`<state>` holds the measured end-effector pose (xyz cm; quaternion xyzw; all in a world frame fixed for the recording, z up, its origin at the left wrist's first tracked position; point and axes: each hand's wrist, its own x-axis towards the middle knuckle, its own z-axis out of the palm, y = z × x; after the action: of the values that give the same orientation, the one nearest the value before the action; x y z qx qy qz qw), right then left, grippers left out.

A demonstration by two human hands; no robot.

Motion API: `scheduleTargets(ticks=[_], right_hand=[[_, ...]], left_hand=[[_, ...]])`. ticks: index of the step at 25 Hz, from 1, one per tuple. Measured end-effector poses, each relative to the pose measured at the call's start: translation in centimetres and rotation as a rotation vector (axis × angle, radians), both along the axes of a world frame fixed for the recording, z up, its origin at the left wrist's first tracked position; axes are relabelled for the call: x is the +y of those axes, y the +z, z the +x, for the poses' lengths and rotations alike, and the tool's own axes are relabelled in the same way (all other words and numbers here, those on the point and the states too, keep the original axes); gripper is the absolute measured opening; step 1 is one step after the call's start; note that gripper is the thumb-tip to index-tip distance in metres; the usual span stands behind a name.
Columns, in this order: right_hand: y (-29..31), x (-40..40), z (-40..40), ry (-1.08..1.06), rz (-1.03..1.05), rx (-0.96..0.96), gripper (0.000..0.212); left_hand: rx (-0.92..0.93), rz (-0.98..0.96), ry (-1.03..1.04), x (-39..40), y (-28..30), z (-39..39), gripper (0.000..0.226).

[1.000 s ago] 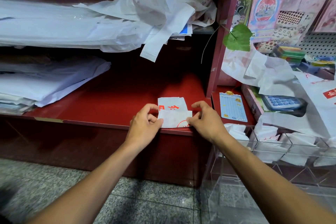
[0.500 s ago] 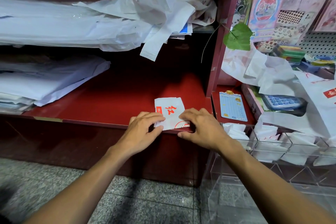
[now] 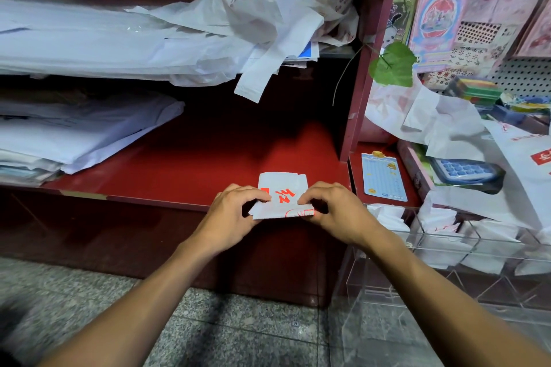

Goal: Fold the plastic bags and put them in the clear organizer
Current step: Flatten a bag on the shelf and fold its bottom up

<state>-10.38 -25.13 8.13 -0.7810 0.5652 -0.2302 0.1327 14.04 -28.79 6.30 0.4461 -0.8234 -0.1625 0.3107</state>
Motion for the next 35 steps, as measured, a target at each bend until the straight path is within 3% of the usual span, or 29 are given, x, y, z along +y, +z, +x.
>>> scheduleTargets(ticks=[3, 7, 13, 15, 17, 18, 19, 21, 23, 28, 32, 33, 35], right_hand=[[0.2, -0.2, -0.1, -0.039, 0.015, -0.181, 0.004], [0.6, -0.1, 0.1, -0.116, 0.079, -0.314, 0.035], [0.5, -0.3, 0.4, -0.213, 0.112, -0.348, 0.037], [0.6, -0.3, 0.8, -0.259, 0.094, -0.355, 0.027], [0.7, -0.3, 1.2, -0.317, 0.077, -0.365, 0.007], [0.7, -0.3, 1.5, -0.348, 0.076, -0.370, 0.010], [0.7, -0.2, 1.7, -0.373, 0.079, -0.379, 0.018], [0.5, -0.5, 1.9, -0.415, 0.064, -0.391, 0.023], [0.3, -0.8, 2.1, -0.458, 0.045, -0.385, 0.017], [0.6, -0.8, 2.5, -0.485, 0.012, -0.295, 0.016], [0.9, -0.3, 2.4, -0.406, -0.013, -0.098, 0.020], [0.8, -0.2, 2.3, -0.372, -0.021, -0.060, 0.022], [0.8, -0.2, 2.0, -0.297, 0.010, -0.011, 0.024]], left_hand=[[0.133, 0.069, 0.028, 0.0, 0.3, -0.3, 0.017], [0.208, 0.094, 0.037, -0.1, 0.5, -0.2, 0.004], [0.182, 0.117, 0.093, 0.2, 0.4, -1.0, 0.019], [0.224, 0.154, 0.157, 0.1, 0.7, -1.5, 0.029], [0.272, 0.169, 0.225, 0.1, 1.0, -2.1, 0.019], [0.300, 0.183, 0.252, 0.2, 1.1, -2.3, 0.007], [0.324, 0.198, 0.276, 0.4, 1.4, -2.5, 0.010], [0.338, 0.232, 0.292, 0.4, 1.3, -2.7, 0.031], [0.296, 0.212, 0.284, 0.3, 1.2, -2.8, 0.036], [0.085, -0.011, 0.237, 0.2, 0.4, -2.3, 0.022], [-0.197, 0.008, 0.027, 0.4, 0.0, -0.9, 0.063], [-0.222, -0.010, 0.009, 0.3, -0.1, -0.6, 0.064], [-0.162, -0.094, 0.003, -0.1, -0.1, -0.1, 0.041]])
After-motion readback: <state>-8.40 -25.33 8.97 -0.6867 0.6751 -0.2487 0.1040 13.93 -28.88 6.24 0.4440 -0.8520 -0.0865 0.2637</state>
